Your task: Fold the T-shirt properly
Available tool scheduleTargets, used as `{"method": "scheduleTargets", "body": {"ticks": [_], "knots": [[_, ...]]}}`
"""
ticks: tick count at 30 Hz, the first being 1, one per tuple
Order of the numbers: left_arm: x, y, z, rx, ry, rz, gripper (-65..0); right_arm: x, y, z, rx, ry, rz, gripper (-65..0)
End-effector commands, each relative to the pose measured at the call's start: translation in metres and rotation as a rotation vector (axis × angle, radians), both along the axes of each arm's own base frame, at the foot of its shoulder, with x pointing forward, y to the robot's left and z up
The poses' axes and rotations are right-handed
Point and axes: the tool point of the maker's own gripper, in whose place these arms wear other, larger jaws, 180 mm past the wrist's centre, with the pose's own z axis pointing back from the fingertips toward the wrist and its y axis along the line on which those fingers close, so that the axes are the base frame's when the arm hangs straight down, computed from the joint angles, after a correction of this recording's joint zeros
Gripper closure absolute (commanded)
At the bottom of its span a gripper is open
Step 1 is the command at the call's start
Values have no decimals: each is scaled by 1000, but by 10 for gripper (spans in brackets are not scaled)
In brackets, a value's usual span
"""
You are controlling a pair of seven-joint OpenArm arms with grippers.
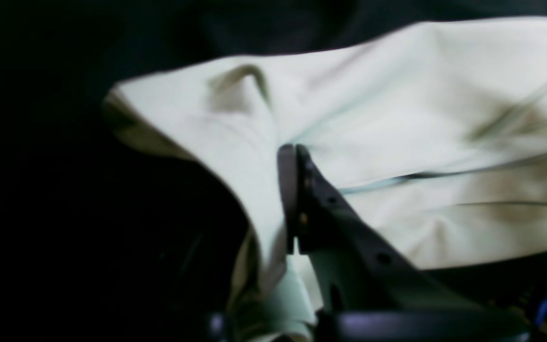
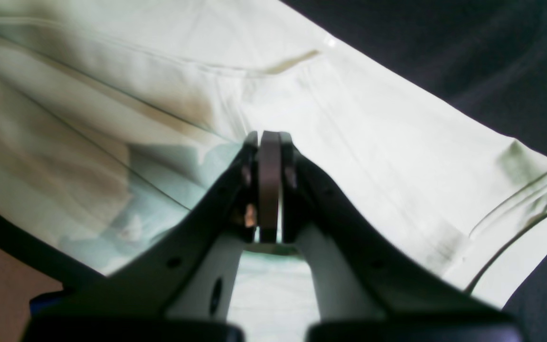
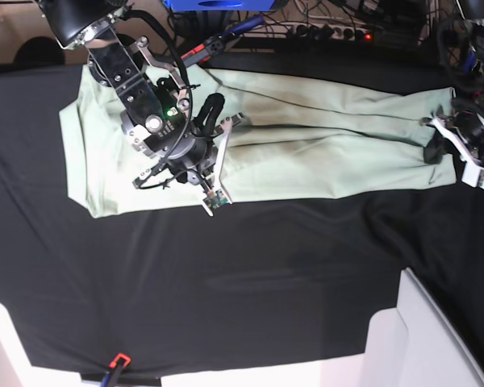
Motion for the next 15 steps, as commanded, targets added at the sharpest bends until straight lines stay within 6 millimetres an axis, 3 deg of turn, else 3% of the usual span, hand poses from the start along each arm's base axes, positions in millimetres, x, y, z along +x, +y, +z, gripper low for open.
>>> {"method": "scheduleTargets", "body": {"ticks": [1, 8, 15], "knots": [[9, -13, 16, -6, -48, -49, 0, 10, 3, 11, 18, -42, 1, -1], [7, -67, 31, 1, -35, -128, 0, 12, 1, 12, 19, -45, -8, -1], [8, -105, 26, -77, -19, -129, 0, 28, -44, 15, 15, -56, -161, 0]]}}
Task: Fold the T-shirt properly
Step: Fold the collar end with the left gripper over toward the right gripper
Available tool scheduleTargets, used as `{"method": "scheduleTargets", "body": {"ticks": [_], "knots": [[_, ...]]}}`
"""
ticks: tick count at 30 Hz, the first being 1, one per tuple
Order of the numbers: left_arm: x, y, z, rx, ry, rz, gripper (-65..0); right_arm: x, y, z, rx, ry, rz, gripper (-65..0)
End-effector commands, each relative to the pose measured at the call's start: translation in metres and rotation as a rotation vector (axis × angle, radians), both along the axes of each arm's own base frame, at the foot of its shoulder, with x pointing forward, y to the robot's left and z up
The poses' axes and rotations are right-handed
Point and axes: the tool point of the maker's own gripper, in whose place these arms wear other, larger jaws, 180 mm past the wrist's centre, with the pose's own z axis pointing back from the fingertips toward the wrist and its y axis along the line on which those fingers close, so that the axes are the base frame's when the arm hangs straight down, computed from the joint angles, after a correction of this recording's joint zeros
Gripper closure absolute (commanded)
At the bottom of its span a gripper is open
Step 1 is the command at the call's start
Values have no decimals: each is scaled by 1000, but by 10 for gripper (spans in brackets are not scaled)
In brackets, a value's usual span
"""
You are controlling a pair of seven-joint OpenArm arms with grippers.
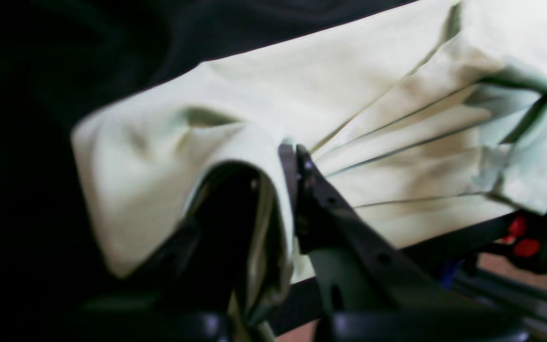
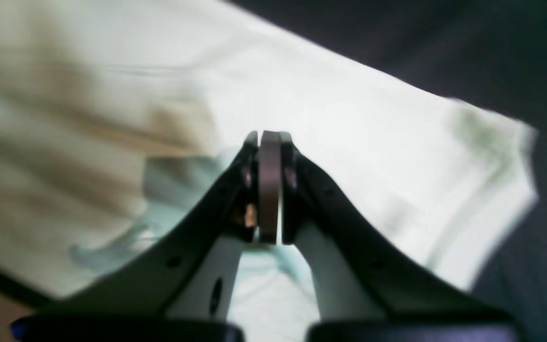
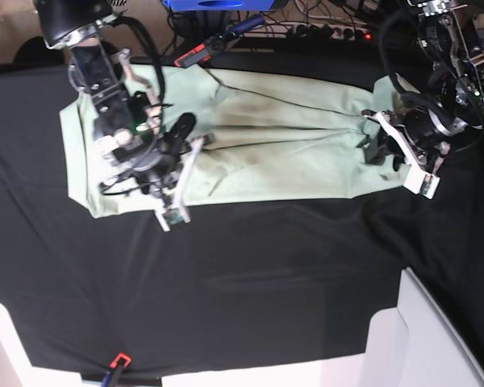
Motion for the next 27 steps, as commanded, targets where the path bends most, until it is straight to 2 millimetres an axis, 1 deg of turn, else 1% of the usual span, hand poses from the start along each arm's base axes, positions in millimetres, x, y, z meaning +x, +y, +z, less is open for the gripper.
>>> {"method": "scheduleTargets", "body": {"ticks": [1, 5, 9, 11, 14, 17, 18, 21, 23, 27], "knots": [[8, -9, 10, -17, -42, -27, 0, 8, 6, 13, 28, -49, 1, 0], [8, -47, 5, -60, -28, -122, 0, 10, -3, 16, 29, -57, -29, 0], [17, -75, 7, -114, -47, -159, 0, 10, -3, 16, 29, -57, -29, 0], [24, -92, 8, -148, -55, -184, 0, 10, -3, 15, 30, -57, -29, 0], [32, -113, 3, -185, -40, -226, 0, 8, -3, 14, 30, -54, -28, 0], [35, -141, -7, -225, -1, -287, 0, 8, -4, 14, 30, -54, -32, 0], [35, -150, -11, -236, 11, -307, 0, 9, -7, 15, 29, -55, -41, 0], [34, -174, -15, -261, 35, -366, 0, 15, -25, 16, 29, -60, -105, 0], [33, -186, -15, -270, 39, -397, 0, 15, -33, 15, 25, -59, -128, 0], [34, -202, -18, -296, 56, -420, 0, 18, -47, 26, 27, -91, -167, 0]]}}
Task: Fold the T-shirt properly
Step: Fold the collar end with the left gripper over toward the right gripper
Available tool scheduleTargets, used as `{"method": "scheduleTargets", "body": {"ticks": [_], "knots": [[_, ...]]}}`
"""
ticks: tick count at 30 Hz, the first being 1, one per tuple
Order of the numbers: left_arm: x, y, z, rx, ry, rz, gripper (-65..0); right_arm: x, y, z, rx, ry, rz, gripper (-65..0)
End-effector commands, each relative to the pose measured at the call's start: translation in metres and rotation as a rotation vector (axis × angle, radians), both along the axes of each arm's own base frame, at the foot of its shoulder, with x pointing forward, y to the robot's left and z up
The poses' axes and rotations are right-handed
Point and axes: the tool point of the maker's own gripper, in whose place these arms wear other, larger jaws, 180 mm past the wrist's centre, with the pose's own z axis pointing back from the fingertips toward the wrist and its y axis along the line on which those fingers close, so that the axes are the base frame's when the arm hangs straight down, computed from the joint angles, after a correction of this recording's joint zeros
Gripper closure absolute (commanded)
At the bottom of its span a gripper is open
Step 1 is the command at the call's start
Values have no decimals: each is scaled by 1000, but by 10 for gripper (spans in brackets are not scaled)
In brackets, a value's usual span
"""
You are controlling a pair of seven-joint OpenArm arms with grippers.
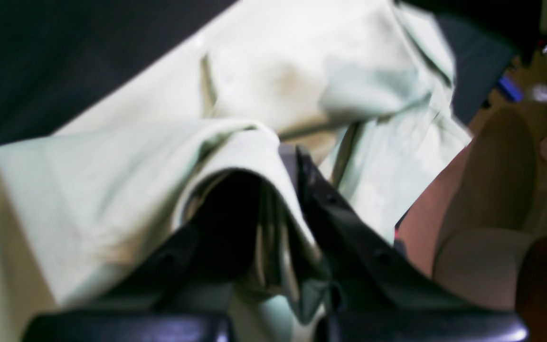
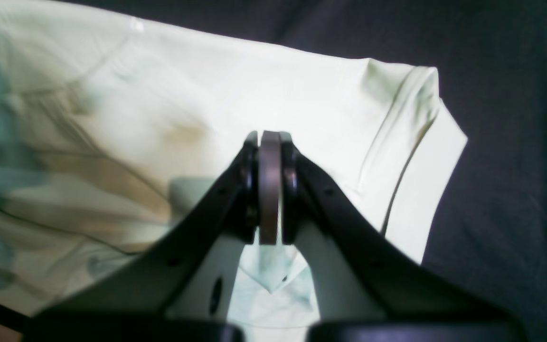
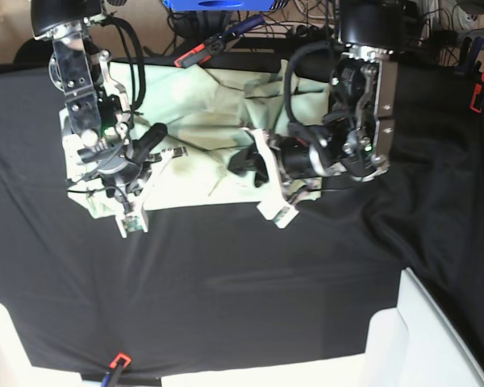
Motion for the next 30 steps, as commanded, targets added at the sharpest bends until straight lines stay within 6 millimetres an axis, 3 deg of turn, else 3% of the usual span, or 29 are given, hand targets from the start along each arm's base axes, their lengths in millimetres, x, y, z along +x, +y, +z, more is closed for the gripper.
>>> {"method": "scheduleTargets", "body": {"ticks": [1, 8, 14, 16, 19, 21, 27, 30], "knots": [[9, -9, 12, -43, -31, -4, 0, 13, -3, 18, 6, -69, -9, 0], [1, -35, 5, -45, -5, -94, 0, 14, -4, 21, 7, -77, -12, 0], [-1, -41, 8, -49, -14, -115, 0, 13, -2, 20, 8, -75, -7, 0], [-1, -40, 9, -52, -14, -113, -62, 13, -2, 19, 8, -72, -8, 0], [0, -40, 9, -53, -15, -111, -239, 12, -2, 19, 7, -67, -5, -1], [2, -40, 13, -54, -30, -112, -312, 11, -2, 17, 7, -63, -5, -1], [14, -41, 45, -63, -141, -113, -343, 8, -1, 15, 9, -56, -4, -1], [23, -20, 54, -23, -189, -87, -336, 3, 0, 12, 9, -45, -1, -3]]}}
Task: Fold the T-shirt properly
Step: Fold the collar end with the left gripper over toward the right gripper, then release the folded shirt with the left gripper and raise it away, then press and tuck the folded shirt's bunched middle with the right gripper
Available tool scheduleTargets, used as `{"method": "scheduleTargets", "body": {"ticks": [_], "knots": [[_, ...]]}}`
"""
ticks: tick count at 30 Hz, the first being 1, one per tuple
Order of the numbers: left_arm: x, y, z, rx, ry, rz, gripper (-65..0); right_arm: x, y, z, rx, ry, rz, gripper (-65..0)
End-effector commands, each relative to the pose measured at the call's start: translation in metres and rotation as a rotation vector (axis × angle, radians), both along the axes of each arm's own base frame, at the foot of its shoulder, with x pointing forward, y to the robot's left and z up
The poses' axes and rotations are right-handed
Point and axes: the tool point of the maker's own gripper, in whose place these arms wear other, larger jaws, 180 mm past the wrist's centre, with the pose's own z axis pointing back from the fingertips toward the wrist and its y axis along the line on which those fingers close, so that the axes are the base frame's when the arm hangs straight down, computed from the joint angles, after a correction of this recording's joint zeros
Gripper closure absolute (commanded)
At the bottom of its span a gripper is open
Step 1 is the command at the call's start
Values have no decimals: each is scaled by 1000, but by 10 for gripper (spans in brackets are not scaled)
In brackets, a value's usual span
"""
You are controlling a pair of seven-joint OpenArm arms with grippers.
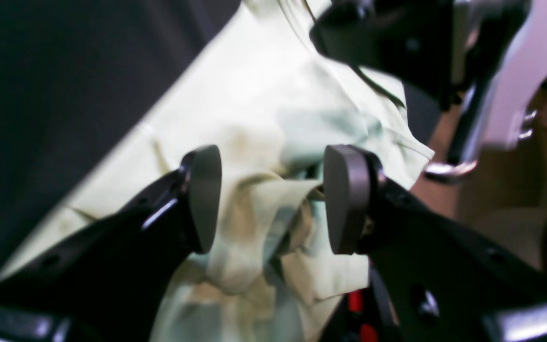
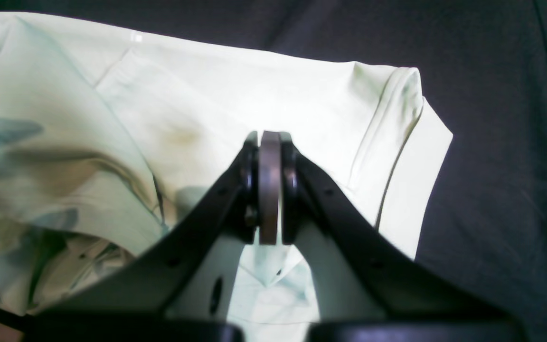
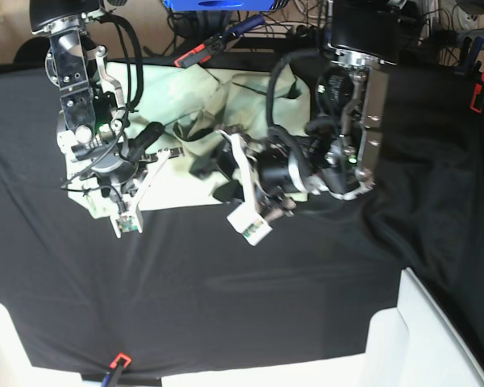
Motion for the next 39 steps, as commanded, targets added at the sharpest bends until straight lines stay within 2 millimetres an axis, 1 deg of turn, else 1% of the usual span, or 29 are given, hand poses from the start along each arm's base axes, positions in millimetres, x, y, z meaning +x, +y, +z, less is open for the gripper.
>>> {"method": "scheduleTargets", "body": {"ticks": [1, 2, 3, 4, 5, 6, 7, 8, 9, 10, 11, 14, 15, 17, 19, 20, 21, 22, 23, 27, 28, 29, 31, 33, 35, 39], "knots": [[12, 16, 9, 8, -44, 28, -334, 5, 1, 8, 3, -37, 8, -3], [14, 29, 6, 28, -42, 50, -333, 5, 3, 8, 4, -36, 11, -3], [16, 47, 3, 57, -41, 79, -329, 1, 8, 6, 8, -28, 26, -3], [19, 66, -1, 84, -37, 112, -307, -3, 15, 4, 9, -21, 51, -3], [18, 89, -6, 116, -26, 150, -260, -6, 21, 2, 4, -17, 79, -3], [18, 115, -8, 148, -23, 198, -193, -9, 27, 1, -3, -14, 115, -3], [18, 141, -9, 179, -20, 248, -113, -13, 35, 0, -9, -10, 151, -3], [17, 172, -10, 216, -15, 308, -15, -16, 44, -1, -11, -9, 185, -3], [14, 198, -11, 255, -11, 358, 0, -18, 49, 0, -13, -11, 212, -3], [7, 230, -11, 308, -4, 422, 0, -20, 56, 0, -14, -12, 240, -3], [0, 257, -12, 360, 4, 473, 0, -24, 61, -1, -16, -9, 262, -3], [-26, 329, -16, 569, 40, 593, 0, -23, 75, 2, -17, -18, 309, -3], [-37, 349, -18, 652, 60, 615, 0, -25, 81, 2, -16, -17, 330, -3], [-55, 376, -22, 795, 78, 631, 0, -22, 90, 6, -51, -46, 376, -3], [-72, 389, -30, 918, 77, 599, 0, -27, 103, 9, -132, -89, 456, -4], [-81, 393, -34, 969, 73, 578, 0, -30, 111, 12, -182, -118, 500, -15], [-87, 393, -39, 1004, 67, 560, 0, -34, 116, 13, -237, -141, 538, -44], [-93, 393, -42, 1026, 66, 555, 0, -38, 120, 14, -279, -156, 565, -80], [-98, 393, -46, 1052, 67, 543, 0, -42, 122, 14, -328, -164, 590, -129], [-116, 403, -58, 1161, 128, 505, 0, -59, 131, 17, -458, -186, 651, -367], [-119, 406, -60, 1179, 141, 499, 0, -63, 133, 16, -478, -194, 665, -408], [-120, 407, -61, 1192, 147, 495, 0, -67, 135, 14, -490, -194, 680, -431], [-121, 410, -60, 1210, 150, 489, 0, -74, 134, 3, -505, -165, 699, -435], [-121, 410, -59, 1212, 148, 489, 0, -80, 132, -12, -528, -123, 714, -435], [-121, 411, -59, 1213, 149, 490, 0, -82, 135, -23, -532, -96, 721, -435], [-121, 411, -59, 1214, 147, 491, 0, -84, 145, -32, -513, -114, 758, -435]]}}
